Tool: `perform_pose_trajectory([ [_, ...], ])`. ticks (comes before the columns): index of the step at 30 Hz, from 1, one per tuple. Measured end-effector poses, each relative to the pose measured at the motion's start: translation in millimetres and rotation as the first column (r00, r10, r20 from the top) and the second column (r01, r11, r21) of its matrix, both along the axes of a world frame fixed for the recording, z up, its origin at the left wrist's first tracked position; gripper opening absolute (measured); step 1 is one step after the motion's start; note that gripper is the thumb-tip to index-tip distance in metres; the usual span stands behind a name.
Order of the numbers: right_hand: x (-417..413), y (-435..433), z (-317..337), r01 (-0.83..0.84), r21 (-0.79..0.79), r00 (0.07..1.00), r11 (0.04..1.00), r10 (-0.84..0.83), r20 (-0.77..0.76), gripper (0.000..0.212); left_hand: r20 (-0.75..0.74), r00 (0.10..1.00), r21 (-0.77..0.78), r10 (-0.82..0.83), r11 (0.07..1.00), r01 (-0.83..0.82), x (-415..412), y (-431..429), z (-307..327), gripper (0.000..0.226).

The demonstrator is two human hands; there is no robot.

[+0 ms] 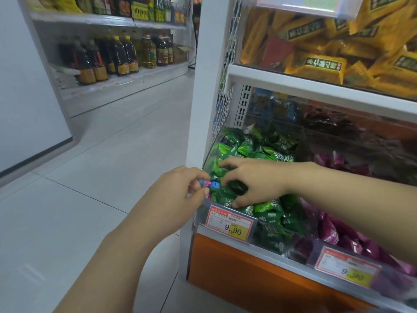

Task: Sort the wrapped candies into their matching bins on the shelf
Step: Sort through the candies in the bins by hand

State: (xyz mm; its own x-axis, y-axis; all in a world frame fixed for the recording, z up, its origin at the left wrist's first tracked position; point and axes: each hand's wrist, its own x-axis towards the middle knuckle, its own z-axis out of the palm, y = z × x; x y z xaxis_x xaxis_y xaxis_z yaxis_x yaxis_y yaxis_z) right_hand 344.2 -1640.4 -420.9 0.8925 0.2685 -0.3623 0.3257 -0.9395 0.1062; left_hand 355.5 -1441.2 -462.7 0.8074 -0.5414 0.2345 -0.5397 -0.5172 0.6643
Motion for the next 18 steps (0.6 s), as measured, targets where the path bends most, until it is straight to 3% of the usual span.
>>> perform_pose_trajectory([
  [4, -17, -10, 6, -0.053, -0.099, 0.998, 0.994, 0.054, 0.016, 0.041, -0.010, 1.000, -0.013, -0.011, 1.000, 0.010, 1, 1, -1, 0.020],
  [12, -32, -48, 23, 0.030, -0.076, 0.996, 0.997, -0.023, 0.090, 0.049, -0.019, 1.000, -0.017, -0.008, 1.000, 0.007, 1, 1, 0, 0.021],
  [18, -27, -65, 18, 0.159, 0.081, 0.973, 0.984, -0.170, 0.153, 0.060, -0.013, 1.000, -0.008, -0.002, 1.000, 0.002, 1, 0, 0, 0.022],
])
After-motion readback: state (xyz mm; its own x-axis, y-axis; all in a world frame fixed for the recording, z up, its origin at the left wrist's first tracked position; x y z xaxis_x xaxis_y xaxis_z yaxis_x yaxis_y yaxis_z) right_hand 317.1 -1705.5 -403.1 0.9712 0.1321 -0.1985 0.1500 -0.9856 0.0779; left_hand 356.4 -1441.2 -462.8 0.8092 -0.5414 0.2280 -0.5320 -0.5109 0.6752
